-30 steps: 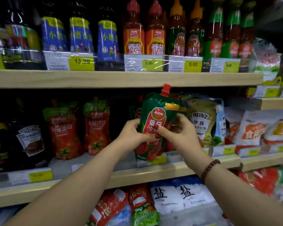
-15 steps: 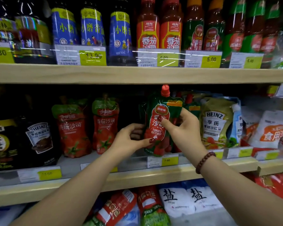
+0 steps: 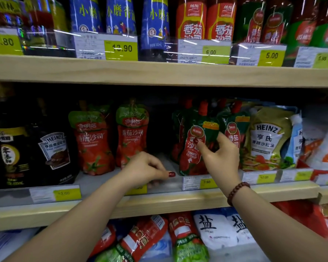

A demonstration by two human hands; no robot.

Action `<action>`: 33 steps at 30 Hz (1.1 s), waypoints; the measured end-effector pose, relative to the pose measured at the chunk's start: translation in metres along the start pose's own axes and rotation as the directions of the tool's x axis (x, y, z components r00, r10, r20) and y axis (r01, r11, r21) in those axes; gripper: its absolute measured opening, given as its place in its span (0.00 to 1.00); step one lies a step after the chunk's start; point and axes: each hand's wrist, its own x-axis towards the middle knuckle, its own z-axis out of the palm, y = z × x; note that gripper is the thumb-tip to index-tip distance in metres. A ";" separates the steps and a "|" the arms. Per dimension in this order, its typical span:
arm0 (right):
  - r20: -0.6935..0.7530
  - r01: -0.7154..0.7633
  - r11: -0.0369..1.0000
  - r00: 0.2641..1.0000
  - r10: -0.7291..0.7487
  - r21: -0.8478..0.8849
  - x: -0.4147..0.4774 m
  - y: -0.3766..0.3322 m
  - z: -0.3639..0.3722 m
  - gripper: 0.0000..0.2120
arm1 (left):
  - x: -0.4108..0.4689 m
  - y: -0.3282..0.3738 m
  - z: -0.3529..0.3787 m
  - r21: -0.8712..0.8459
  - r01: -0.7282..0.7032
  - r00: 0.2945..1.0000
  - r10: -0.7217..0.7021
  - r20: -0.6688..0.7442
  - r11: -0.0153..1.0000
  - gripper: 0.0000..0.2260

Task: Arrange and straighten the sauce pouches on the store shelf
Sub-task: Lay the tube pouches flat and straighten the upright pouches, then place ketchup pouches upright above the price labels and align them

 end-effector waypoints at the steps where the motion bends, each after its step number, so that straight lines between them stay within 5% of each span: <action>1: 0.009 -0.039 0.999 0.999 0.039 -0.013 0.002 0.002 0.001 0.22 | 0.000 0.000 0.000 -0.003 0.008 1.000 -0.008 0.018 1.000 0.07; 8: 0.207 -0.153 0.987 0.968 0.140 0.048 0.017 0.002 0.006 0.26 | 0.001 -0.001 0.001 -0.027 0.052 0.996 -0.050 0.070 0.998 0.09; 13: 0.118 -0.098 0.995 0.988 0.101 -0.025 0.009 0.005 0.008 0.25 | -0.002 0.000 0.002 -0.060 0.065 0.996 -0.061 0.070 0.996 0.09; 21: 0.195 -0.148 0.980 0.973 0.121 0.133 0.007 0.015 0.011 0.24 | 0.002 0.009 0.005 0.003 0.142 0.983 -0.141 0.115 0.990 0.09; 26: 0.144 -0.108 0.972 0.986 0.079 0.207 -0.003 0.011 0.000 0.14 | 0.000 0.012 0.007 0.007 0.169 0.982 -0.169 0.084 0.986 0.07; 33: 0.110 -0.102 0.923 0.992 0.065 0.371 -0.029 0.012 -0.022 0.12 | -0.017 0.020 0.009 -0.066 -0.053 0.989 0.044 -0.144 0.996 0.02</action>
